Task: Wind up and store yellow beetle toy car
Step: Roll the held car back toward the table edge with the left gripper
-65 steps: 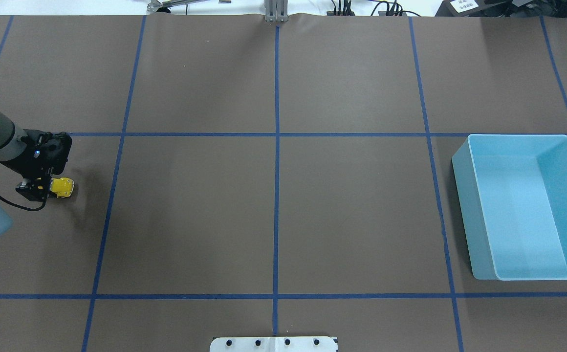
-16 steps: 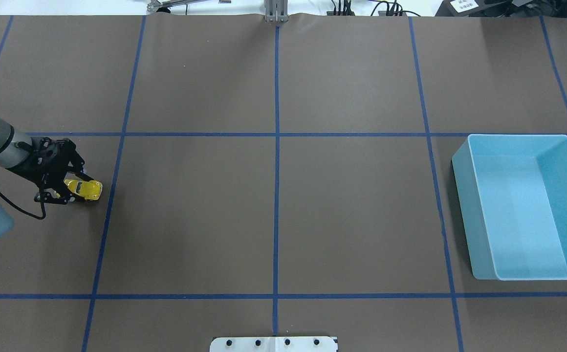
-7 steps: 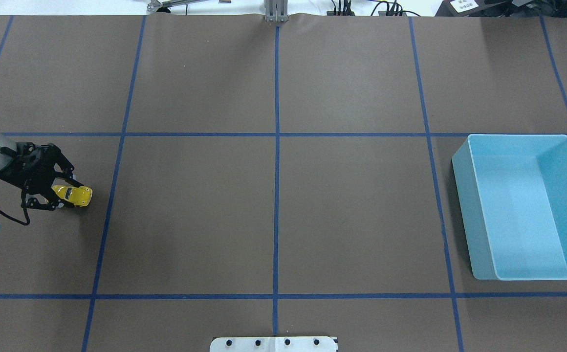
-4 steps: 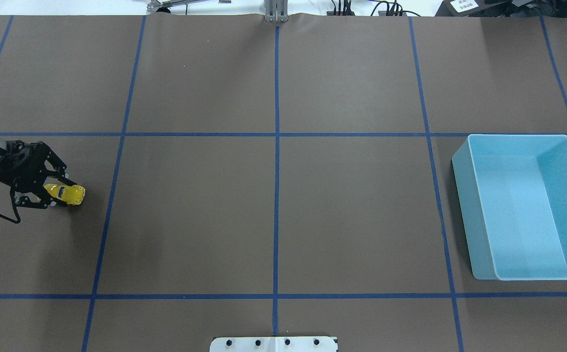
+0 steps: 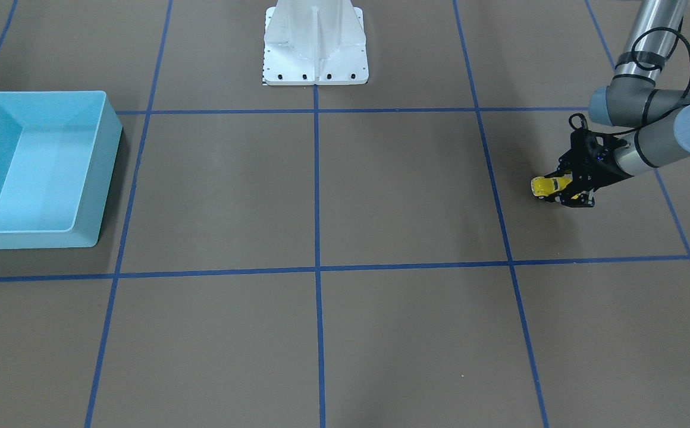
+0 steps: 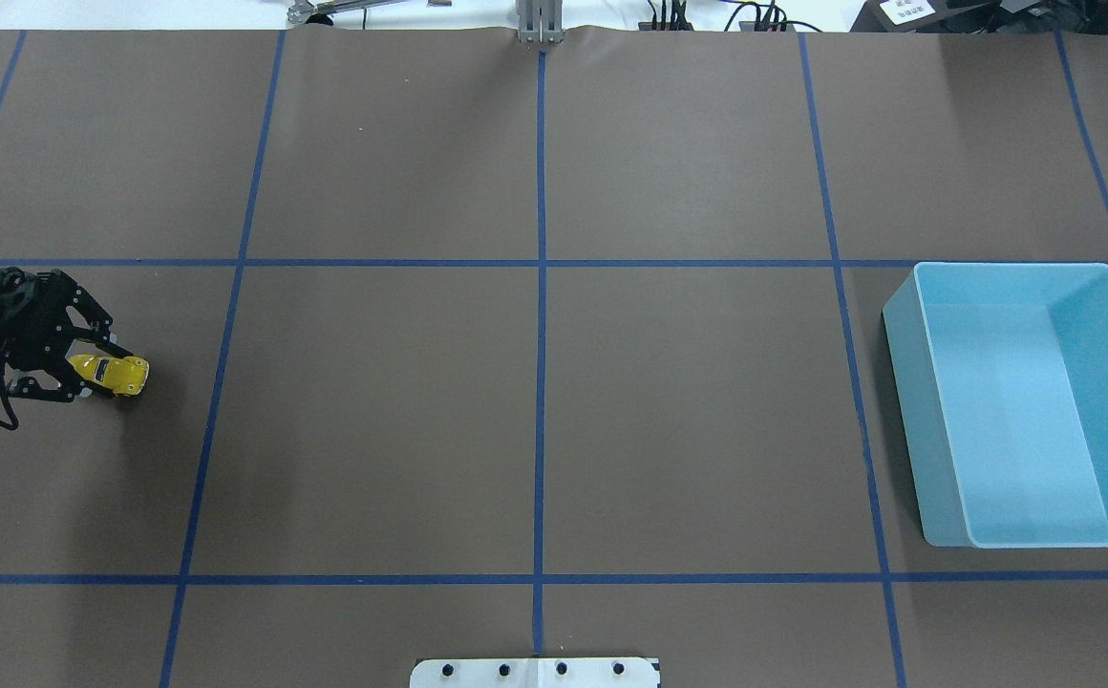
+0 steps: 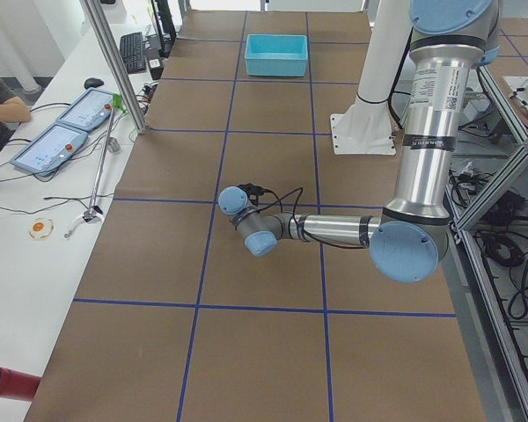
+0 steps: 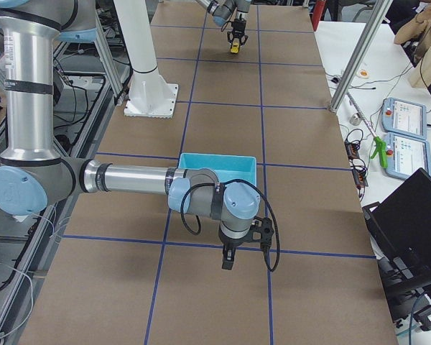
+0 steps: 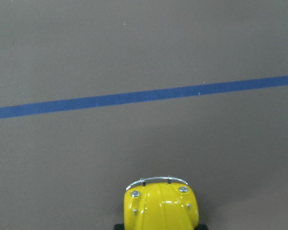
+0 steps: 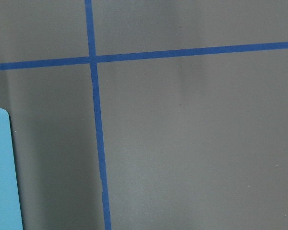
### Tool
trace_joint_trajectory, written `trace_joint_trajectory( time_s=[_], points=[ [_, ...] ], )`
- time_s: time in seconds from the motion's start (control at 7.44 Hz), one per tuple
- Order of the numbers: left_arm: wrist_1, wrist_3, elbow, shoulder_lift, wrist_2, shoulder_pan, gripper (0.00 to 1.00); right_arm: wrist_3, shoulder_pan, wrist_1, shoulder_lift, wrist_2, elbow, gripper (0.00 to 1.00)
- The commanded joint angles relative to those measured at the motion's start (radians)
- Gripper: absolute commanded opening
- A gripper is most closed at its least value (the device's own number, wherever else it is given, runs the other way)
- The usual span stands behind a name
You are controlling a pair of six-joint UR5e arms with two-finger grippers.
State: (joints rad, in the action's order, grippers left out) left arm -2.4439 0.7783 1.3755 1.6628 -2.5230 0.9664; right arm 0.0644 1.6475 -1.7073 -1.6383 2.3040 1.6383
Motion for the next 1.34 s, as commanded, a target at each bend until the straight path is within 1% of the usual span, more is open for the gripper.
trace_joint_trajectory(
  time_s=[0.0, 0.27, 1.21],
  points=[
    [-0.001, 0.009, -0.013, 0.0, -0.007, 0.009, 0.0, 0.0, 0.0, 0.0, 0.0, 0.0, 0.0, 1.0],
    [-0.007, 0.012, -0.013, -0.015, -0.008, 0.014, 0.0, 0.0, -0.001, 0.0, 0.0, 0.0, 0.0, 1.0],
    [-0.014, 0.071, -0.058, -0.017, -0.02, 0.049, 0.0, 0.0, 0.0, 0.0, 0.0, 0.0, 0.0, 1.0]
  ],
)
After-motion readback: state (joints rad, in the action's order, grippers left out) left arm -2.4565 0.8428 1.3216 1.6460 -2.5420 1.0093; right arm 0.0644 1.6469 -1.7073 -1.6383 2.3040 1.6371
